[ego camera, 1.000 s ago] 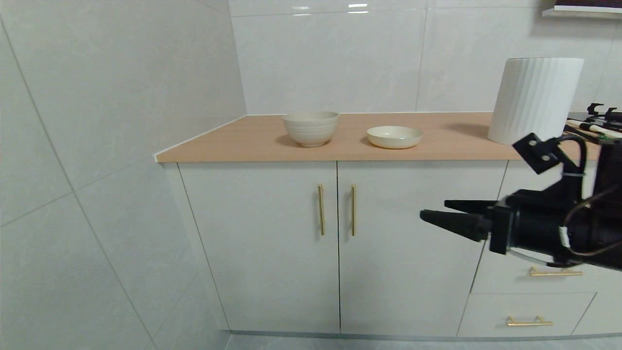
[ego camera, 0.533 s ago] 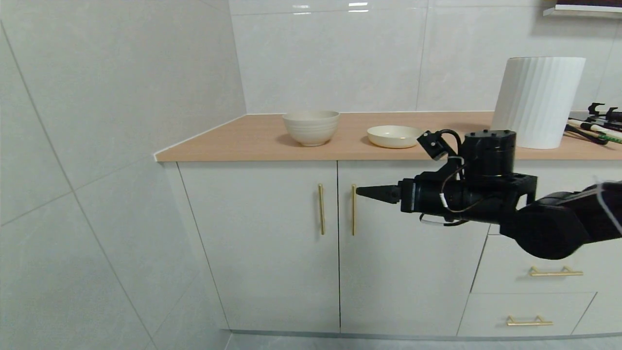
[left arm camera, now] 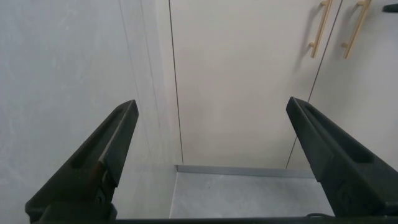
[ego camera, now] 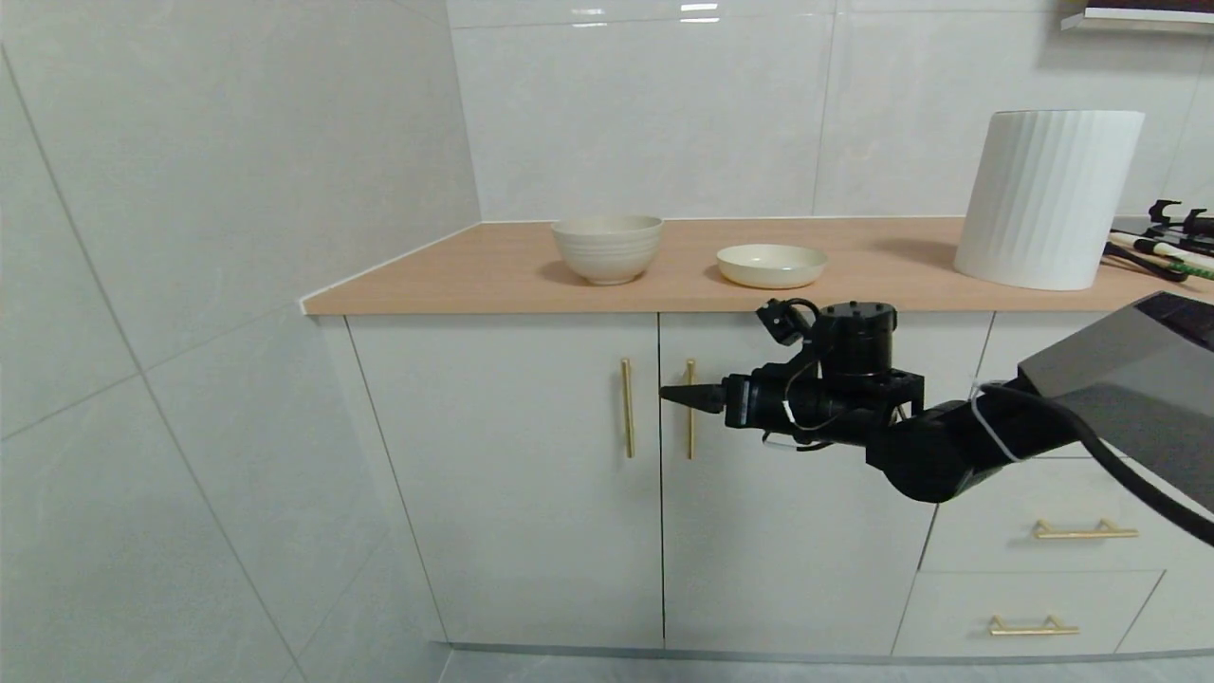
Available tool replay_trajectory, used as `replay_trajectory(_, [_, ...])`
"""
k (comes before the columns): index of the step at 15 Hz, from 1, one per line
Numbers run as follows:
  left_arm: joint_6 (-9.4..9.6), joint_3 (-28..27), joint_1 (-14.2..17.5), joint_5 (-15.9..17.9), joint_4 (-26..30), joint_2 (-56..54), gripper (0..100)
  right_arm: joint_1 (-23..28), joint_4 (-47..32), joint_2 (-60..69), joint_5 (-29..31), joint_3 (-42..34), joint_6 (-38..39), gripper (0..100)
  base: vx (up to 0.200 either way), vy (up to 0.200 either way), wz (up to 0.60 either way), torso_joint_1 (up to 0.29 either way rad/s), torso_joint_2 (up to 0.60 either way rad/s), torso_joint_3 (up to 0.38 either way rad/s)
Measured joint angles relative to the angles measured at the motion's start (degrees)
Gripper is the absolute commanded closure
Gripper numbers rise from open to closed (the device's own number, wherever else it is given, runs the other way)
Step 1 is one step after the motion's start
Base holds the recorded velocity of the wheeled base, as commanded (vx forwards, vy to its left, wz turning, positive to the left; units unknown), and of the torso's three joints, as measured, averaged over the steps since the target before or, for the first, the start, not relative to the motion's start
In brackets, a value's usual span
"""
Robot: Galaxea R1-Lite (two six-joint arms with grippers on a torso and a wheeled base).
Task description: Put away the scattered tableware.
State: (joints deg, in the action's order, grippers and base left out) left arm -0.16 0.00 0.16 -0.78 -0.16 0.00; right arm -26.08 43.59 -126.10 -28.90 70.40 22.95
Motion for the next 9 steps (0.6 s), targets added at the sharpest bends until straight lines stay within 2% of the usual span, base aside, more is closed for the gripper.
replay_trajectory(3, [0.0, 0.0, 0.0, 0.0, 0.0, 0.0, 0, 0.0, 3.0, -2.9, 0.2, 1.1, 0.7, 0, 0.0, 0.0, 0.0, 0.0, 0.0, 0.0])
replay_trajectory(9, [0.0, 0.0, 0.0, 0.0, 0.0, 0.0, 0, 0.1, 4.3, -7.3, 5.2, 4.9, 1.1, 0, 0.0, 0.0, 0.0, 0.0, 0.0, 0.0])
